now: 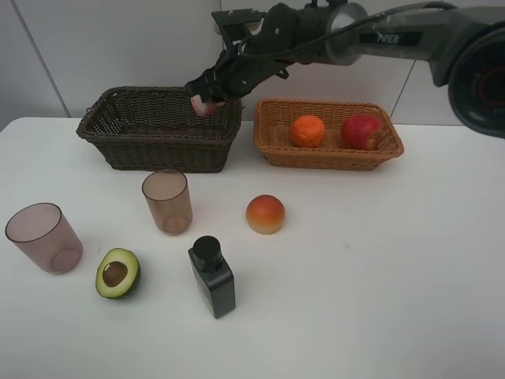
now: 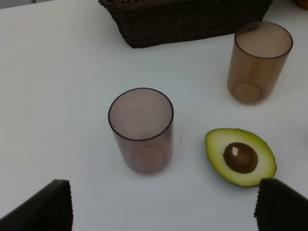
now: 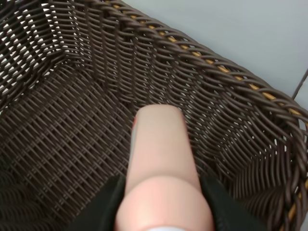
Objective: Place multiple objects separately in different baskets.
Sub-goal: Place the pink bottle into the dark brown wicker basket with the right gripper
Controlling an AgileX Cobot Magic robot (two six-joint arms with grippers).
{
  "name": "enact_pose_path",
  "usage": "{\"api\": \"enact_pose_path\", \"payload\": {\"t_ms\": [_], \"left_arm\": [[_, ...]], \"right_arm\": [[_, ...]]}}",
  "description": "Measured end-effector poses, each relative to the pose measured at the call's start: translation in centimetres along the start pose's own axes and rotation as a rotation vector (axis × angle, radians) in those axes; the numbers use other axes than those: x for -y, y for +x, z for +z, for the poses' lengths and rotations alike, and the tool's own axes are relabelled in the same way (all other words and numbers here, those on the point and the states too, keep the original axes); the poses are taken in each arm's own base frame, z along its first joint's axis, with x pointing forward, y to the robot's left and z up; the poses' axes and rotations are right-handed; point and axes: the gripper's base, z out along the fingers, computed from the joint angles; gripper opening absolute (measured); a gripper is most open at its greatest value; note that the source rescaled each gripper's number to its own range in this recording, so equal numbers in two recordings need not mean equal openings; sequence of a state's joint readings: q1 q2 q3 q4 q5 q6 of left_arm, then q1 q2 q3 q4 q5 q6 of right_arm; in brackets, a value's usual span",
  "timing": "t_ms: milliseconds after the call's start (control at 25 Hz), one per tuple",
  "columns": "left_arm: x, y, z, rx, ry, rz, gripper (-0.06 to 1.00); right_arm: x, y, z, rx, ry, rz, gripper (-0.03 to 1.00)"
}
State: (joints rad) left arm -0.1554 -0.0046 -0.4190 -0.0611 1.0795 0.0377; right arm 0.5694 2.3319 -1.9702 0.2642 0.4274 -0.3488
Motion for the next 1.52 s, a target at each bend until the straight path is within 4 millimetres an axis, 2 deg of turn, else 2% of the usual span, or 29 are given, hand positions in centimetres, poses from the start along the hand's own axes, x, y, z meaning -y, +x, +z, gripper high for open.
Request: {"api": "enact_pose_path", "payload": {"t_ms": [200,240,400,440,520,640,840,960,1520], "left_arm": [[0.0,0.0,0.0,0.0,0.0,0.0,1.0],[0.0,0.0,0.0,0.0,0.0,0.0,1.0],[0.0,0.0,0.0,0.0,0.0,0.0,1.0],[0.0,0.0,0.0,0.0,0.0,0.0,1.0],[0.0,0.0,0.0,0.0,0.0,0.0,1.0],[0.0,0.0,0.0,0.0,0.0,0.0,1.0],[0.0,0.0,0.0,0.0,0.0,0.0,1.0],[0.0,0.0,0.0,0.0,0.0,0.0,1.0],[0.0,0.0,0.0,0.0,0.0,0.0,1.0]], "right_arm": [[-0.05,-0.03,0.0,0.003,-0.005,0.013,0.04],[-0.03,-0.07,0.0,0.008,-0.004,0.014,0.11],[0.03,-0.3,-0.02,0.03,0.003,0.016,0.55],[0.04,-0.32,-0.02,0.033,0.004,0.016,0.63],[0.07,-0.42,-0.03,0.041,0.007,0.016,0.7],[0.08,-0.44,-0.03,0.043,0.008,0.015,0.76],[0.1,-0.49,-0.03,0.049,0.01,0.012,0.95],[0.1,-0.5,-0.04,0.05,0.01,0.013,0.98],[0.01,-0.49,-0.05,0.046,0.0,0.031,0.98]]}}
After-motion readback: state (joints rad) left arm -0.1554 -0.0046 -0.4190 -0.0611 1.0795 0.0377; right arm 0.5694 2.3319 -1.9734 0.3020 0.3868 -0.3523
